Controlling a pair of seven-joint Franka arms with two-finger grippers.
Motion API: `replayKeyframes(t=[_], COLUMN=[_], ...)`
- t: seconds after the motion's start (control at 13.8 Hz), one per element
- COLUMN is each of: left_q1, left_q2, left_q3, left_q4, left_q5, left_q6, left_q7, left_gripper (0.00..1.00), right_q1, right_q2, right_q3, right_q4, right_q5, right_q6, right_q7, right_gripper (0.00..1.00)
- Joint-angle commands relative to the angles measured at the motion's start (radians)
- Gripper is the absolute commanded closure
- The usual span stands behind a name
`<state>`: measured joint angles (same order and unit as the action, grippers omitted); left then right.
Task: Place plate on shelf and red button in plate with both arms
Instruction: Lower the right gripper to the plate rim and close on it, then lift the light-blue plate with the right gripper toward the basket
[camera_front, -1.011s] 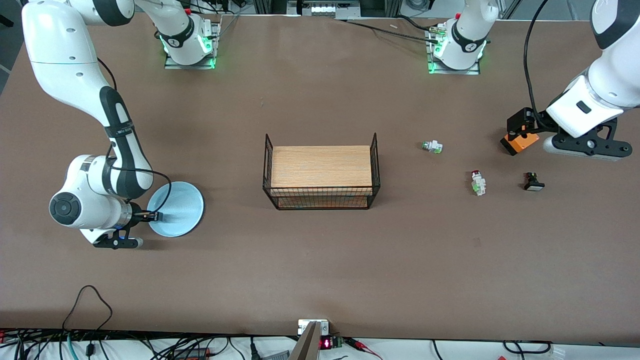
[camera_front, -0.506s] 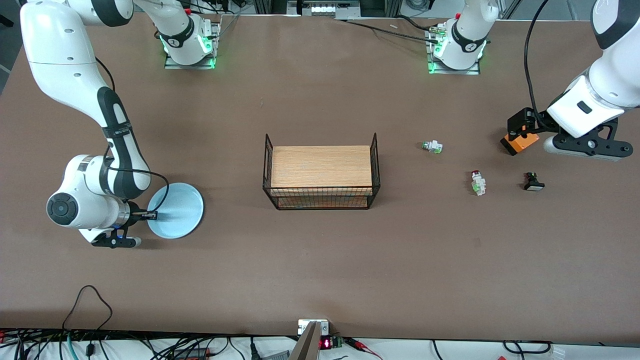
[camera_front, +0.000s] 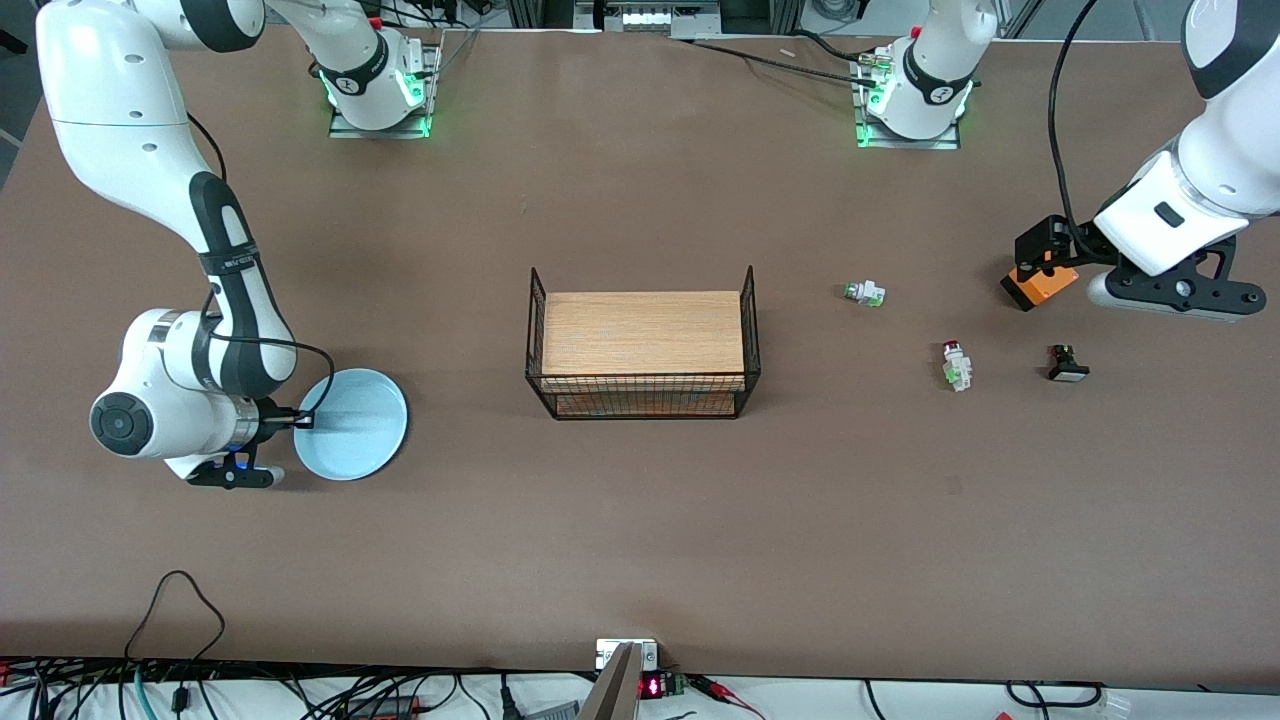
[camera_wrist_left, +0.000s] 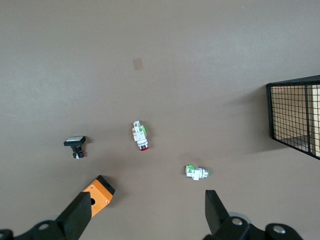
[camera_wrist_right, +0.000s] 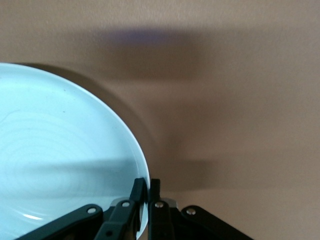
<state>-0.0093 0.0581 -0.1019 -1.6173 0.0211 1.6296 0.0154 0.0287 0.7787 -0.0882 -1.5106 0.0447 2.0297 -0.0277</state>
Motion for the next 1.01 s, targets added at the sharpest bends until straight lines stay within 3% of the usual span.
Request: replayKeyframes(t=[0.0, 0.22, 0.65, 0.94], left_q1=[0.003, 0.003, -0.001, -0.005], left_q2=[0.014, 0.014, 0.014, 0.014], left_q3=[-0.001, -0.001, -0.002, -0.004], left_q4=[0.036, 0.036, 0.036, 0.036], left_q5=[0.016, 0.016, 0.016, 0.016], left_q6=[-0.025, -0.025, -0.025, -0.027], left_q7=[0.015, 0.015, 0.014, 0.012], left_gripper=[0.0, 0.0, 0.0, 0.0], right_q1=[-0.004, -0.006, -0.006, -0.003], right_q2=[-0.015, -0.021, -0.025, -0.105], right_q3=[-0.004, -0.007, -0.024, -0.019], right_q4=[0.042, 0.137, 0.242, 0.305], right_q5=[0.006, 0.004, 0.003, 0.004], right_q6=[-0.133, -0.297, -0.492, -0.666], right_q7=[-0.001, -0.001, 0.0, 0.05], right_gripper=[1.0, 1.0, 1.0, 1.0])
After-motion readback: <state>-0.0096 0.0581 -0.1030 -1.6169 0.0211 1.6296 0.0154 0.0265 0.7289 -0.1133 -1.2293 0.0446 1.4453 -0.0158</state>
